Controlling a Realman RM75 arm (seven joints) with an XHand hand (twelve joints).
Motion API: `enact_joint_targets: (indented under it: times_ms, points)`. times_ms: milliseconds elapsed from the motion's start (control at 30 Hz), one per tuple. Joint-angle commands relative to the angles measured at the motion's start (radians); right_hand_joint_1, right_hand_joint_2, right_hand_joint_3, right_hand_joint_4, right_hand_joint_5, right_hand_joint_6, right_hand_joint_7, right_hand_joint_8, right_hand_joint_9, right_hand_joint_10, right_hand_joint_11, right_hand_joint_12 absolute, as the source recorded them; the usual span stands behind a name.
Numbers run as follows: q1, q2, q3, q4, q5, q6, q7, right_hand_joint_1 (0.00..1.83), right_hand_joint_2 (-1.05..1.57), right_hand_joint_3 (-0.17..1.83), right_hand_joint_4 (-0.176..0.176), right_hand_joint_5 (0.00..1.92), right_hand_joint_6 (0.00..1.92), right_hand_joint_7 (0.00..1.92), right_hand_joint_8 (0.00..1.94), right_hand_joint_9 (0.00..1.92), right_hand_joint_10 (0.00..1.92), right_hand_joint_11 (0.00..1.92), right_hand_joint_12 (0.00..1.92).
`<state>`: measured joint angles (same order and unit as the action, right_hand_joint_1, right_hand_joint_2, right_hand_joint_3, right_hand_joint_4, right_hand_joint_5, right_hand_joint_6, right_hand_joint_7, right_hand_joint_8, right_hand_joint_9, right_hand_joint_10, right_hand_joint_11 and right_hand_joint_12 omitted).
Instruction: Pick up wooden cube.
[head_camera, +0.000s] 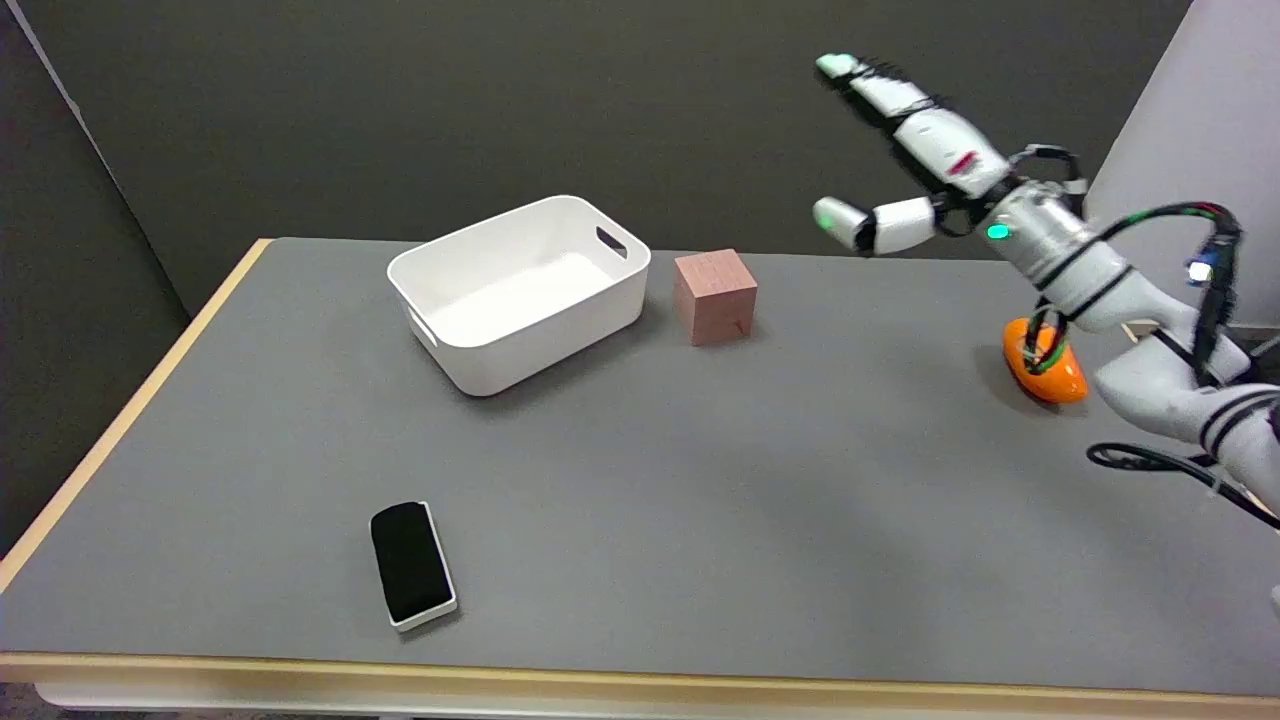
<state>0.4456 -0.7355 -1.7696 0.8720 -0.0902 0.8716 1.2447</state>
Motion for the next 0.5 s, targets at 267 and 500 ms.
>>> enact_joint_targets:
  times_ms: [267, 500]
  points:
    - [0.244, -0.127, -0.264, 0.040, -0.472, -0.280, 0.208, 0.32, 0.47, 0.89, 0.003, 0.00, 0.00, 0.00, 0.00, 0.00, 0.10, 0.00, 0.51]
    - [0.328, -0.176, -0.334, -0.063, -0.495, -0.303, 0.276, 0.30, 0.51, 0.88, -0.033, 0.00, 0.01, 0.00, 0.05, 0.00, 0.23, 0.00, 0.57]
